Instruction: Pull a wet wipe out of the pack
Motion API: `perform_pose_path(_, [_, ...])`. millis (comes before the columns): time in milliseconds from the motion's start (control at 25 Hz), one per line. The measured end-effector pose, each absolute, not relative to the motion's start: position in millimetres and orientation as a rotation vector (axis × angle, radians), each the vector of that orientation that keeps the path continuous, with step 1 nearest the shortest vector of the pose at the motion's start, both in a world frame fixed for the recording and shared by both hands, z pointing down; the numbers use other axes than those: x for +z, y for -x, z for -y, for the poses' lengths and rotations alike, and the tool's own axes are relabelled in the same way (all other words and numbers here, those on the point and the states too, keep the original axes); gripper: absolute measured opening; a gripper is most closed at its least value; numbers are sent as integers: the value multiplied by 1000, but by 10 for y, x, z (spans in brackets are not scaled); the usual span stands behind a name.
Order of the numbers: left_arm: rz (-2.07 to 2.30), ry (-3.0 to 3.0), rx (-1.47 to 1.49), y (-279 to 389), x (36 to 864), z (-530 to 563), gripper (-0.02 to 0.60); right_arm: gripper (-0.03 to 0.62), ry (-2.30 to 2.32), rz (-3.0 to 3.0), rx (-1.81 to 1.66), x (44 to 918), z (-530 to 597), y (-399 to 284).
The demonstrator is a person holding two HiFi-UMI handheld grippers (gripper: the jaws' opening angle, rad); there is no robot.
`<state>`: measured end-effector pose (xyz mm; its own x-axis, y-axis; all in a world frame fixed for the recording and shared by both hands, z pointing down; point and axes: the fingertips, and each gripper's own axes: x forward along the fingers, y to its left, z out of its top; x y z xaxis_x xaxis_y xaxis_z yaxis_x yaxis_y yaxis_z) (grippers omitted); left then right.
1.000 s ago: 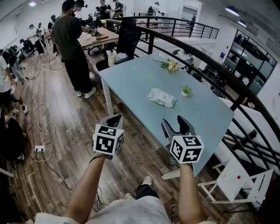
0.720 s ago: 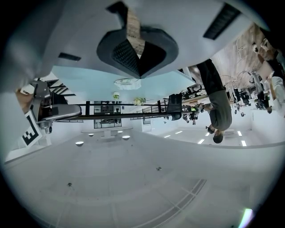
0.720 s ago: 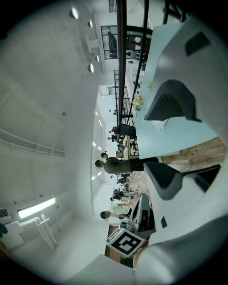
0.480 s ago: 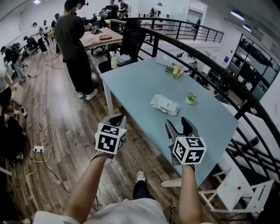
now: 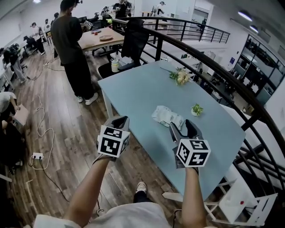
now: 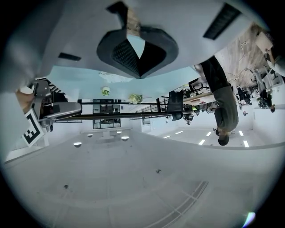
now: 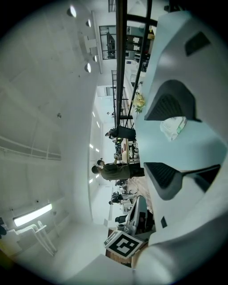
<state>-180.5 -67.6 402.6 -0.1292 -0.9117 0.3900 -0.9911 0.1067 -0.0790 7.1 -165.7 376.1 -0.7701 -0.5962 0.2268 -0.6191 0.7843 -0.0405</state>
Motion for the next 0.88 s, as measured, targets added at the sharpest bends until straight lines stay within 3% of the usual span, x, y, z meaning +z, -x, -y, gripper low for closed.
perform_pose_path(880, [2113, -1873, 507, 2122, 4056, 2065, -9, 276, -962, 2739, 210, 3839, 3066, 207])
